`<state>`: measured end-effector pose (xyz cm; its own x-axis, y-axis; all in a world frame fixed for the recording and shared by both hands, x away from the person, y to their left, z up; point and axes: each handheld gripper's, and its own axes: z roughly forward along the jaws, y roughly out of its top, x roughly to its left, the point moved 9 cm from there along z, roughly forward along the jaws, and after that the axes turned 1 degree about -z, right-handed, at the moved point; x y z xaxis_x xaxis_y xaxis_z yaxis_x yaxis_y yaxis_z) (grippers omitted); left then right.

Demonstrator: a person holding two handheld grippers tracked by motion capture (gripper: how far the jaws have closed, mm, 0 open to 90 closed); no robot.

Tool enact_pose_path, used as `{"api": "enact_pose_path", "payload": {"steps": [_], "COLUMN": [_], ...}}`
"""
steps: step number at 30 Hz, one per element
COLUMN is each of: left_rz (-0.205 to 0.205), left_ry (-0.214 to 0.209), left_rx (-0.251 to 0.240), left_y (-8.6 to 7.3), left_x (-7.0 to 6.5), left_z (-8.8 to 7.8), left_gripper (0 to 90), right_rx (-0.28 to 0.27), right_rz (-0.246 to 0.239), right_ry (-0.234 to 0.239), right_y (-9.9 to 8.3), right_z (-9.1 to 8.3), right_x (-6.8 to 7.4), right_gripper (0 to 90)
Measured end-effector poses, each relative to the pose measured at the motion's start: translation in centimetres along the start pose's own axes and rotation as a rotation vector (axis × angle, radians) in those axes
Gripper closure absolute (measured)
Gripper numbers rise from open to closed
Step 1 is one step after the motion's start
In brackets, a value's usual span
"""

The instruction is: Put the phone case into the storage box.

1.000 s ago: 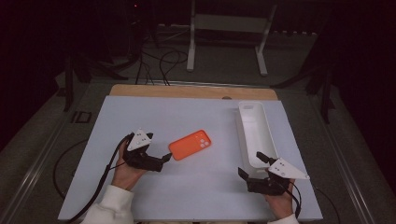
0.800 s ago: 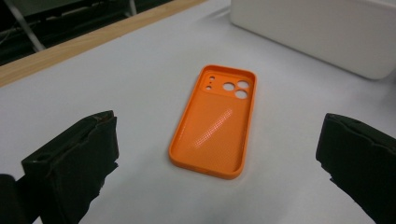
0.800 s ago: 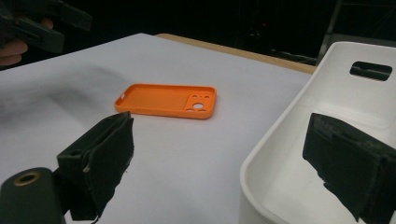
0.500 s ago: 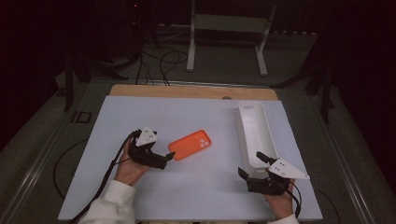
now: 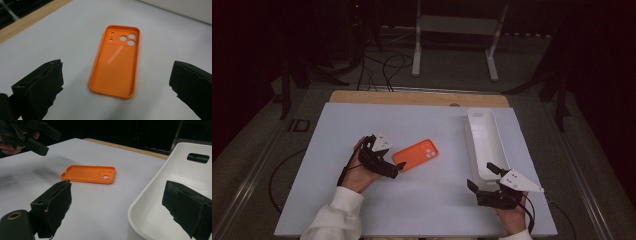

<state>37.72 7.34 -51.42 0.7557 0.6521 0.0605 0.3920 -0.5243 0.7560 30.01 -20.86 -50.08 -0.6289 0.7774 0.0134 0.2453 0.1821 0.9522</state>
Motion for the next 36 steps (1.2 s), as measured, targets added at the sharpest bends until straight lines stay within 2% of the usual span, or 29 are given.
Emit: {"api": "enact_pose_path", "payload": {"steps": [12,22,24,36], "left_rz": [0.003,0.018,0.033,0.033], "left_ry": [-0.006,-0.014,-0.016,-0.033], "left_rx": [0.041,0.081,0.099,0.119], "left_y": [-0.4,-0.8,-1.0,-1.3], "left_x": [0.3,0.2,0.2,0.0], "left_z": [1.1,2.0,2.4,3.5], "left_gripper": [0.0,0.0,0.0,0.0], "right_rx": [0.001,0.003,0.003,0.003], "right_rz": [0.000,0.001,0.000,-0.001], "right_ry": [0.001,0.003,0.004,0.004], "right_y": [0.0,0.0,0.0,0.0], "right_z": [0.0,0.0,0.1,0.1], "right_x": [0.1,0.1,0.1,0.2], "right_gripper": [8.6,8.7,8.6,8.6]}}
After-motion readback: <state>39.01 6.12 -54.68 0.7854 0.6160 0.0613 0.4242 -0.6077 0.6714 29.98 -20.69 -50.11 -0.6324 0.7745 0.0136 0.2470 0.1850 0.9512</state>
